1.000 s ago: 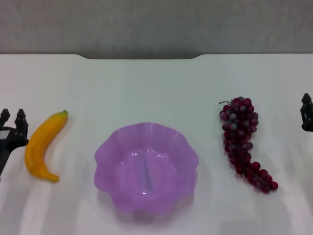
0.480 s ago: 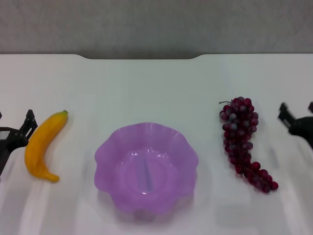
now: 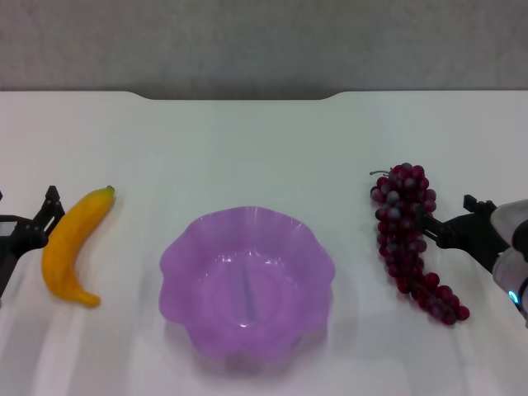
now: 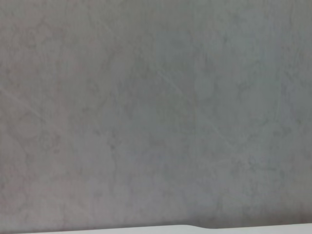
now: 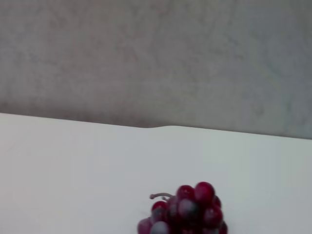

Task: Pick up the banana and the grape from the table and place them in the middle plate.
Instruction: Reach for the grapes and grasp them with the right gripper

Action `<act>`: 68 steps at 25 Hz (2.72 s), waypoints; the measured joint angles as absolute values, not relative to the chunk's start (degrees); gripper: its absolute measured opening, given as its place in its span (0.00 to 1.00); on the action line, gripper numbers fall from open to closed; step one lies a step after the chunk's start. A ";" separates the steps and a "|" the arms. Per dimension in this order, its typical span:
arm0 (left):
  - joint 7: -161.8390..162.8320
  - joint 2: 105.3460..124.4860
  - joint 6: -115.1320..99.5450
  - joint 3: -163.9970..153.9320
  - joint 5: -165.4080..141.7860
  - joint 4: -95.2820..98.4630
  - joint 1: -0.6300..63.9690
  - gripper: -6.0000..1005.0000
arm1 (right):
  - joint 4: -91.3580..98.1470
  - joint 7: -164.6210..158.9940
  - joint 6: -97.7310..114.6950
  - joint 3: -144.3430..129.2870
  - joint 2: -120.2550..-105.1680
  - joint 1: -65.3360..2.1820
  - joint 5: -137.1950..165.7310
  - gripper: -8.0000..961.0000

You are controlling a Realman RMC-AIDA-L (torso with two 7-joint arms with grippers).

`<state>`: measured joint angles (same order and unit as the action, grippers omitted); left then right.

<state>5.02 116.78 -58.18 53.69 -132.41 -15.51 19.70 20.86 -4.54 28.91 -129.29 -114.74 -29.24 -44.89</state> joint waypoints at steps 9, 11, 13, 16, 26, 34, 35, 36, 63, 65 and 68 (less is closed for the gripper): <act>5.01 116.81 -58.18 53.70 -132.36 -15.59 19.78 0.89 | 22.44 -4.76 25.60 -129.35 -114.93 -30.15 -38.94 0.92; 5.01 116.81 -58.18 53.70 -132.36 -15.58 19.87 0.89 | 23.17 -4.76 23.86 -129.36 -115.06 -30.39 -36.95 0.92; 5.01 116.81 -58.19 53.66 -132.36 -15.58 19.90 0.89 | 23.79 -4.76 23.01 -129.57 -115.19 -30.42 -35.90 0.92; 5.01 116.81 -58.18 53.61 -132.36 -15.58 19.92 0.89 | 24.41 -4.76 22.34 -130.57 -115.31 -30.14 -35.69 0.92; 5.22 116.91 -58.19 53.61 -132.36 -15.58 20.04 0.89 | 24.48 -4.78 19.08 -132.13 -115.51 -28.64 -35.82 0.92; 5.28 116.89 -58.18 53.61 -132.36 -15.55 19.98 0.89 | 24.53 -4.79 18.45 -132.68 -115.54 -28.47 -35.80 0.92; 5.23 116.89 -58.19 53.61 -132.36 -15.56 19.98 0.89 | 24.57 -4.79 18.43 -132.68 -115.52 -28.52 -35.87 0.92; 5.20 116.89 -58.19 53.61 -132.36 -15.55 19.97 0.89 | 24.58 -4.79 18.43 -132.68 -115.52 -28.56 -35.93 0.92; 5.10 116.89 -58.18 53.61 -132.36 -15.55 19.95 0.89 | 24.26 -4.57 18.49 -132.29 -115.41 -28.50 -36.06 0.61; 5.10 116.89 -58.18 53.61 -132.36 -15.55 19.96 0.89 | 24.22 -4.67 18.49 -132.28 -115.40 -28.60 -36.10 0.58; 5.14 116.89 -58.18 53.61 -132.36 -15.47 19.96 0.89 | 24.20 -4.68 18.67 -132.16 -115.33 -28.62 -36.17 0.55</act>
<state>5.14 116.89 -58.18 53.61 -132.36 -15.47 19.96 24.20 -4.68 18.67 -132.16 -115.33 -28.62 -36.17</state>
